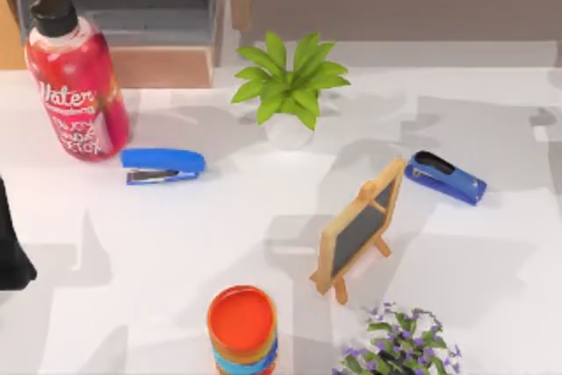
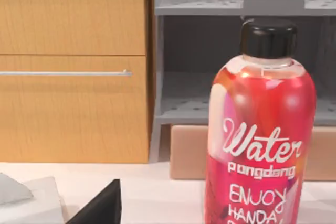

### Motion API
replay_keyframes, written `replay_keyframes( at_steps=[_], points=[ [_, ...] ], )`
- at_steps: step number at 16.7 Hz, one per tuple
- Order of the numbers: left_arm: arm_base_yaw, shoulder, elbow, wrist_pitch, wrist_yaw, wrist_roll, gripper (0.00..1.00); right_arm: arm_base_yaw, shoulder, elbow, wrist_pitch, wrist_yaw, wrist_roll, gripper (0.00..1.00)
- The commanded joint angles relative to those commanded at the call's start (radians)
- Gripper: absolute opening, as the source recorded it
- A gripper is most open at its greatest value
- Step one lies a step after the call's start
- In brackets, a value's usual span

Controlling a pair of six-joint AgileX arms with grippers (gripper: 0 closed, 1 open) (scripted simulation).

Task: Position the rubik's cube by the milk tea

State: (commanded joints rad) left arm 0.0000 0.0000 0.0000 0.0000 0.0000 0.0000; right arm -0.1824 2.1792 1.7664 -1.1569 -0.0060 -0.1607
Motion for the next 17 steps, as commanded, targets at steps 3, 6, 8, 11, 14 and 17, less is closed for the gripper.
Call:
replay_keyframes(
  at_steps=[3,6,8,11,14,17],
  points=[
    [0.000,0.000,0.000,0.000,0.000,0.000,1.00,0.000,0.000,0.000,0.000,0.000,0.000,0.30],
    [0.000,0.000,0.000,0.000,0.000,0.000,1.00,0.000,0.000,0.000,0.000,0.000,0.000,0.53],
    [0.000,0.000,0.000,0.000,0.000,0.000,1.00,0.000,0.000,0.000,0.000,0.000,0.000,0.68],
    [0.000,0.000,0.000,0.000,0.000,0.000,1.00,0.000,0.000,0.000,0.000,0.000,0.000,0.90],
    [0.000,0.000,0.000,0.000,0.000,0.000,1.00,0.000,0.000,0.000,0.000,0.000,0.000,1.00],
    [0.000,0.000,0.000,0.000,0.000,0.000,1.00,0.000,0.000,0.000,0.000,0.000,0.000,1.00]
  ],
)
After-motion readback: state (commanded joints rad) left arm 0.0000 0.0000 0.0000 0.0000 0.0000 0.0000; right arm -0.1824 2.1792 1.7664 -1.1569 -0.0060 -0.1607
